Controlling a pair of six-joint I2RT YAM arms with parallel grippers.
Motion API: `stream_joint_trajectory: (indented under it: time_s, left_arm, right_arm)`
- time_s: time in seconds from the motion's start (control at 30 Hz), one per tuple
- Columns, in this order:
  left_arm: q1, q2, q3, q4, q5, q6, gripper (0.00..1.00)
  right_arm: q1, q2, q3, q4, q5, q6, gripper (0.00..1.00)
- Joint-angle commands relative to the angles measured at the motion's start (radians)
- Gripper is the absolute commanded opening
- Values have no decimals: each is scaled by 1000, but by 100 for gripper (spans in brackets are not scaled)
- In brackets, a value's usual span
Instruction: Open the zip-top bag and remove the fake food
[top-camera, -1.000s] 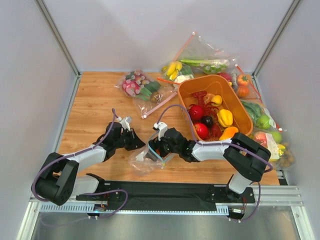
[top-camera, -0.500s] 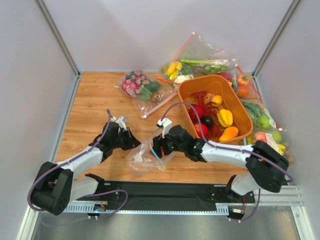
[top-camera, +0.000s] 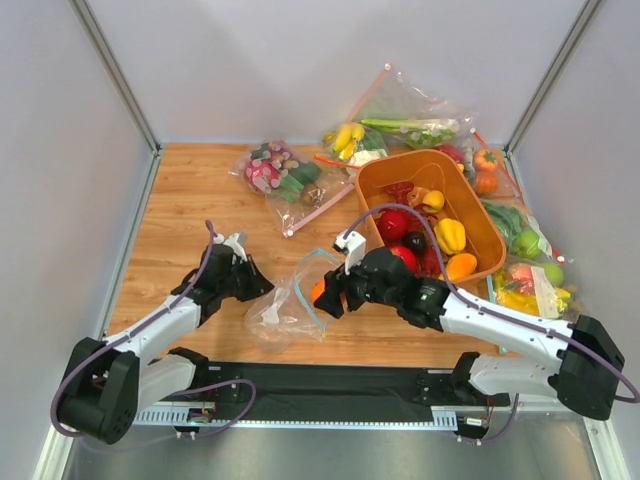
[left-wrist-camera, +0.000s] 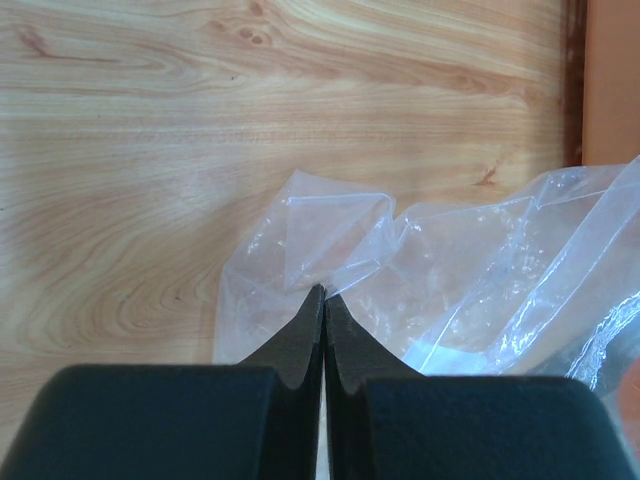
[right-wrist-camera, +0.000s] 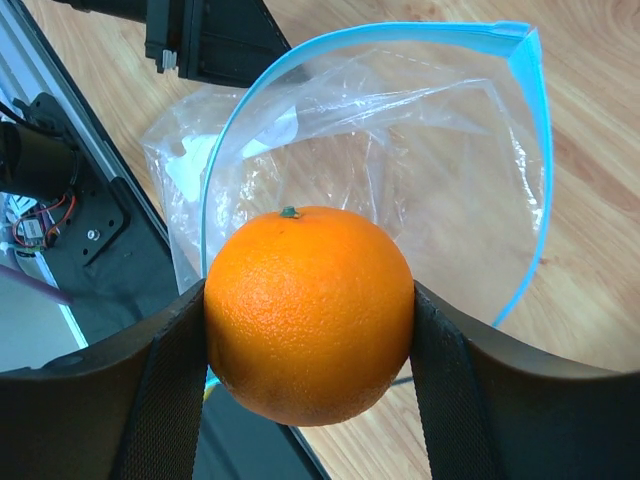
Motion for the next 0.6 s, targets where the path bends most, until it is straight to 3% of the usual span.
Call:
stream_joint_trajectory:
  time_s: [0.0, 0.33, 0.57]
  left_arm:
    - [17, -29, 22, -20, -19, 16, 0]
    - [50, -81, 28, -68, -19, 44, 0]
    - [67, -116, 46, -122, -27, 71, 0]
  right_arm:
    - [-3, -70, 71, -83, 34, -46, 20]
    - [-154, -179, 172, -189, 74, -92, 21]
    - [-532, -187, 195, -191, 34, -148, 21]
